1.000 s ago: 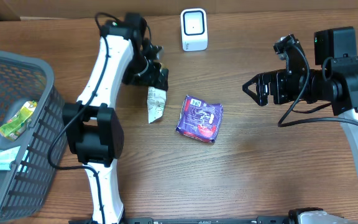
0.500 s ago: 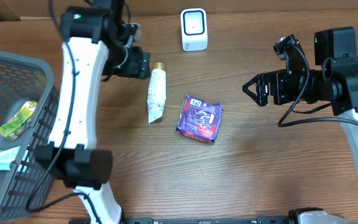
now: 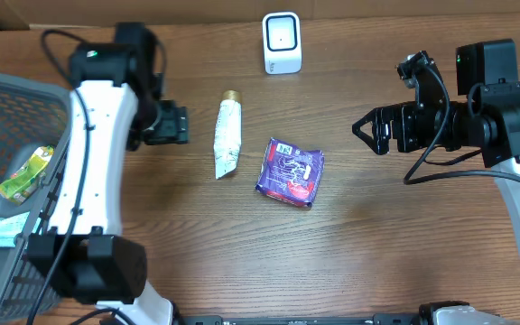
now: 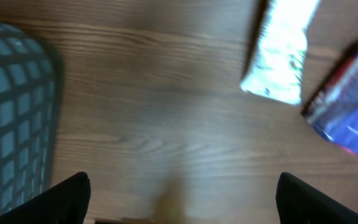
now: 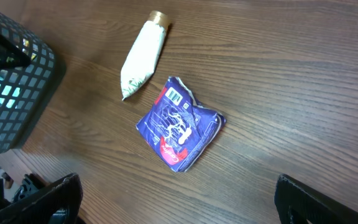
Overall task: Scan the item barcode
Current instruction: 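Carry white tube out and place it left of purple bag, then return left gripper into basket and grasp the green-yellow tea pack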
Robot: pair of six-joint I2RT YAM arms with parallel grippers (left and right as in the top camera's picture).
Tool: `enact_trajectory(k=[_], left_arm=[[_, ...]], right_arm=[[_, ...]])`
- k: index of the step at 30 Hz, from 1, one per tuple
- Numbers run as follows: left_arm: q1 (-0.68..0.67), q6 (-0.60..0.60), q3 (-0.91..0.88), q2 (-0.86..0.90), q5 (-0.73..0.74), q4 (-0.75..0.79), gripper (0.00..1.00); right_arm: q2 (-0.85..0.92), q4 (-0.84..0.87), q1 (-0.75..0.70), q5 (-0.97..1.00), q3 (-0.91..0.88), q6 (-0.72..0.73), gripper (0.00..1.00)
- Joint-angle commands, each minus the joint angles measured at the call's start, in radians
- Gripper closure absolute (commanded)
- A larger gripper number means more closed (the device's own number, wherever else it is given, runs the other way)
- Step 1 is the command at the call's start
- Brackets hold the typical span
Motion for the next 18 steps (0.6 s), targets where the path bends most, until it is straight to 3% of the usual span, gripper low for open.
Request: enact_trajectory(k=[1,10,18], left_arm=[[0.086,0.080,0.002,-0.095,0.045,0.047,0.10],[0.196,0.276,0.002,-0.087,0.078,0.115,0.07],[0.197,0.285,0.002,-0.086,0.059,0.232,0.02]], right_arm=[[-0.004,0.005,-0.002,-0.009,0.023,0.003,0.01],[-0.004,0.010,-0.002,-0.009,0.023,0.003,0.01],[-0.004,0.001,-0.002,-0.009,0.023,0.004,0.01]])
